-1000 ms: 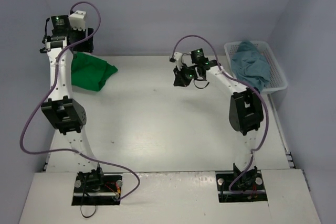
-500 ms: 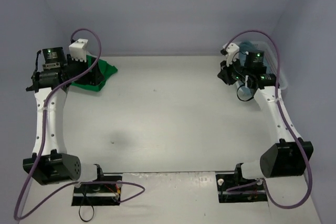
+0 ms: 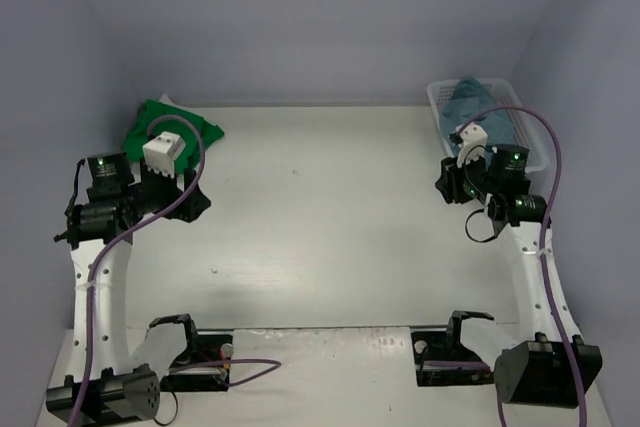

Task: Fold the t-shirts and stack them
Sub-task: Put the neatly folded tshirt into the corner of the board with the left arm

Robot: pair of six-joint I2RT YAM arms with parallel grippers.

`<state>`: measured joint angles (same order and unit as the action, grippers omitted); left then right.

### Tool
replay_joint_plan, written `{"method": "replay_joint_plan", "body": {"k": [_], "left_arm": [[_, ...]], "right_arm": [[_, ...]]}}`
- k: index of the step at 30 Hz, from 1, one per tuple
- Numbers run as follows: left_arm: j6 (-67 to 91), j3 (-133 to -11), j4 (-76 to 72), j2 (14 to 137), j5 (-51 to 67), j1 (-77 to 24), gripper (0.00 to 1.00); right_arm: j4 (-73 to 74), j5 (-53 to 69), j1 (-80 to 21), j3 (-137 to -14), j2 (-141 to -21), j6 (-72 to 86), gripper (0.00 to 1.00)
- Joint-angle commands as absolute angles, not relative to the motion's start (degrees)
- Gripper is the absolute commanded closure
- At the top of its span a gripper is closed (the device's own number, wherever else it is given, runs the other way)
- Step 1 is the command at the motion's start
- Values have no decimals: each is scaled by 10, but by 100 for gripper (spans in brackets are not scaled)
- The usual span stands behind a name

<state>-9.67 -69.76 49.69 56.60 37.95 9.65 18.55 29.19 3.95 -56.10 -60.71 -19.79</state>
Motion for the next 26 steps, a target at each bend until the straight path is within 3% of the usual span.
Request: {"method": "replay_joint_plan", "body": {"k": [1, 3, 8, 15, 26], "left_arm": [[-109, -666, 463, 528, 389, 95, 33], [-102, -640, 458, 513, 381, 94, 33], [-93, -593, 420, 474, 376, 99, 33], [-97, -570, 411, 476, 370, 116, 33], [-96, -555, 398, 483, 360, 123, 33]], "right_arm": [[141, 279, 64, -531, -570, -176, 63], [133, 284, 81, -512, -561, -175, 49], [126, 275, 117, -508, -542, -164, 34], [116, 262, 143, -510, -533, -149, 23], [114, 256, 143, -507, -533, -151, 24]]}}
